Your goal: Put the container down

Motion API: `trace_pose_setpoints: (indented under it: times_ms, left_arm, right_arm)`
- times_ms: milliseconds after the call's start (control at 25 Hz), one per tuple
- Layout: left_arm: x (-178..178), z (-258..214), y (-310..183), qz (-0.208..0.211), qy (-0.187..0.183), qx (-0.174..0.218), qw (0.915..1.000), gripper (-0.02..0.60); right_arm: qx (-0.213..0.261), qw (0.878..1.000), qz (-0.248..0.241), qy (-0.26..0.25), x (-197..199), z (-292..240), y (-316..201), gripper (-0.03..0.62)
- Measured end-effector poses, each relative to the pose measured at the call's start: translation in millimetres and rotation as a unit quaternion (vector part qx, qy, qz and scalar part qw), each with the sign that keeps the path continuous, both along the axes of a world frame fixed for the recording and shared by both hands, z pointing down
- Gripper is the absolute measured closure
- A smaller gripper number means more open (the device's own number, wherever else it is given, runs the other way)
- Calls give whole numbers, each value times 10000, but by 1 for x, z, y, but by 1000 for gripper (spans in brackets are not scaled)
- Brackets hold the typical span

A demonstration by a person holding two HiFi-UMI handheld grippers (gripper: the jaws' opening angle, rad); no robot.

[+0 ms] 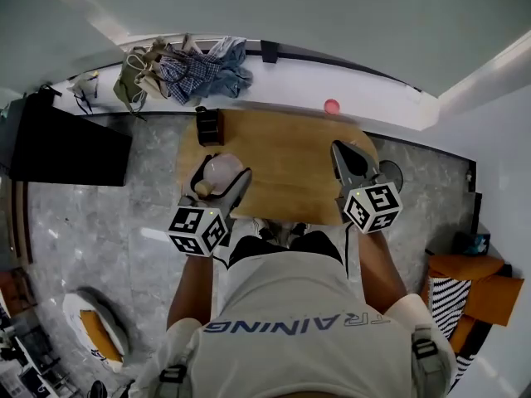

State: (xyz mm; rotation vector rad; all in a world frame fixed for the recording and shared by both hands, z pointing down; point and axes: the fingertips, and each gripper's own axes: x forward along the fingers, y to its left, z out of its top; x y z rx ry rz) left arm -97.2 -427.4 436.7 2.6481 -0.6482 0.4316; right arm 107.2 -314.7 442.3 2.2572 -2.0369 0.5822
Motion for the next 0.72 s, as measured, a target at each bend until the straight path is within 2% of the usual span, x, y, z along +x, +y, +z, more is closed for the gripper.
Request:
trace_pose_setpoints:
  times_ms: [240, 560, 720]
  left_arm:
    - [43, 18, 5, -39, -59, -124, 9999, 172]
    - [72, 48, -14, 338, -314, -233, 9987, 172]
    - [80, 83, -31, 538, -581, -237, 9966, 172]
  right_arm:
    - [-114, 9997, 16, -224, 41, 33, 11, 577]
    - [-299, 9983, 345, -364, 56, 52, 5, 577]
    - [-428, 9969, 505, -420, 56, 67, 0, 577]
